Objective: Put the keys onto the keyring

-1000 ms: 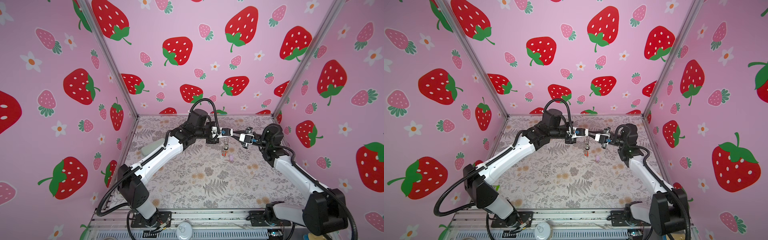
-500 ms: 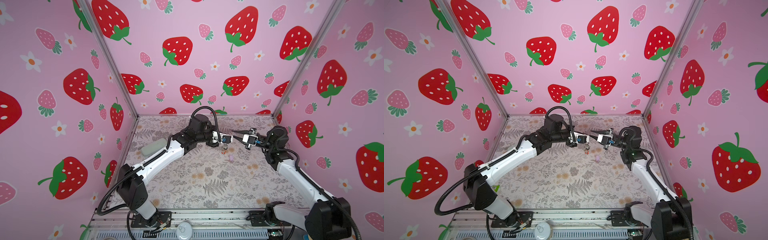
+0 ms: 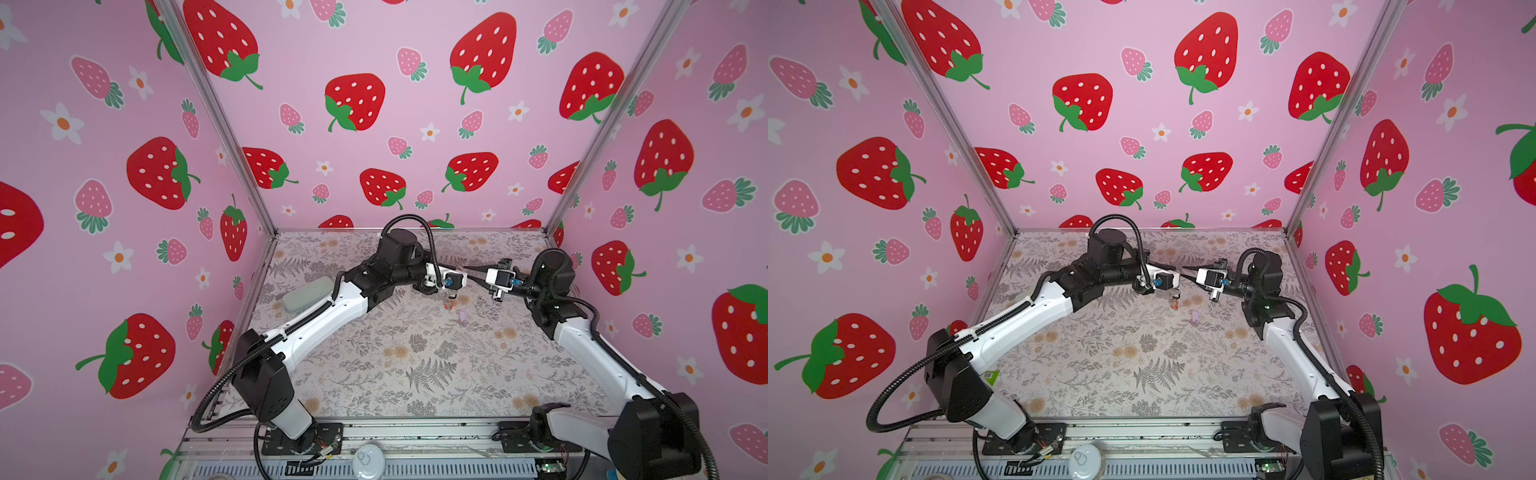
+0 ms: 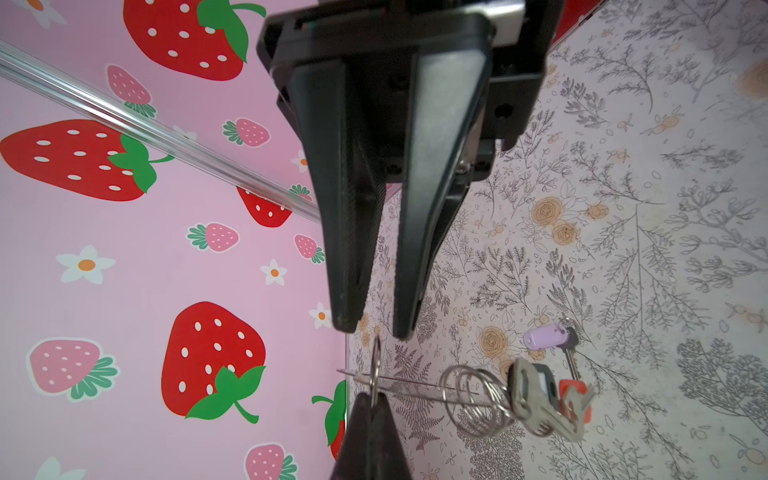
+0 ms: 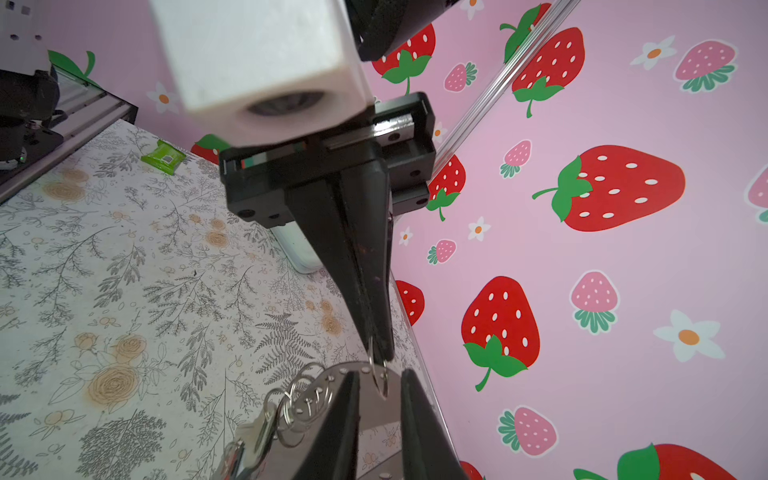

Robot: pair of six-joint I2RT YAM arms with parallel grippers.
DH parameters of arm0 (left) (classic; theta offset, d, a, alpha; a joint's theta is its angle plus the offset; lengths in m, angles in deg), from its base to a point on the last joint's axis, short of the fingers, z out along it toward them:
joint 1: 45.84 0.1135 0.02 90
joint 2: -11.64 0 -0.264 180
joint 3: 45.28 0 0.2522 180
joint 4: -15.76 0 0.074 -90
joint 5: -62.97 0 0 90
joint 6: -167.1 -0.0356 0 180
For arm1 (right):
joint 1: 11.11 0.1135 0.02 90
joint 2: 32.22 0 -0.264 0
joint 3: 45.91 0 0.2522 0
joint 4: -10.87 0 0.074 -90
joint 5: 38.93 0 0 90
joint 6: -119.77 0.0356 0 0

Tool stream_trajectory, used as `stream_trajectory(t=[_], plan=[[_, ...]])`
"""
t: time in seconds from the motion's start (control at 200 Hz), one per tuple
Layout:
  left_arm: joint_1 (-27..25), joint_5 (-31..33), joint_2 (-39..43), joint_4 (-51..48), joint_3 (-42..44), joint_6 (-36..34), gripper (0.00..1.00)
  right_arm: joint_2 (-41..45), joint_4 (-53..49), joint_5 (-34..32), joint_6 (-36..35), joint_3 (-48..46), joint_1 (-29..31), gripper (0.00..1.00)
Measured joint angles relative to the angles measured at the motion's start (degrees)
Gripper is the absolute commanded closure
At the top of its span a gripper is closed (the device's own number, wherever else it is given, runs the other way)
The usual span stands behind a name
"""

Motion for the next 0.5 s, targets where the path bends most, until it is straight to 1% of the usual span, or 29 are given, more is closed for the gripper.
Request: stream_trajectory(t=[0.355,0.5], plan=[[-0.2,0.0,0.0,-0.3,0.0,-1.1,1.0,-1.0,-1.1,1.9,0.5,1.1,-0.4,0.95],[-0.2,0.9,0.0,-0.4,0.0,-1.8,1.0,-1.7,-1.0,2.5,1.4,1.8,-0.7,0.98]])
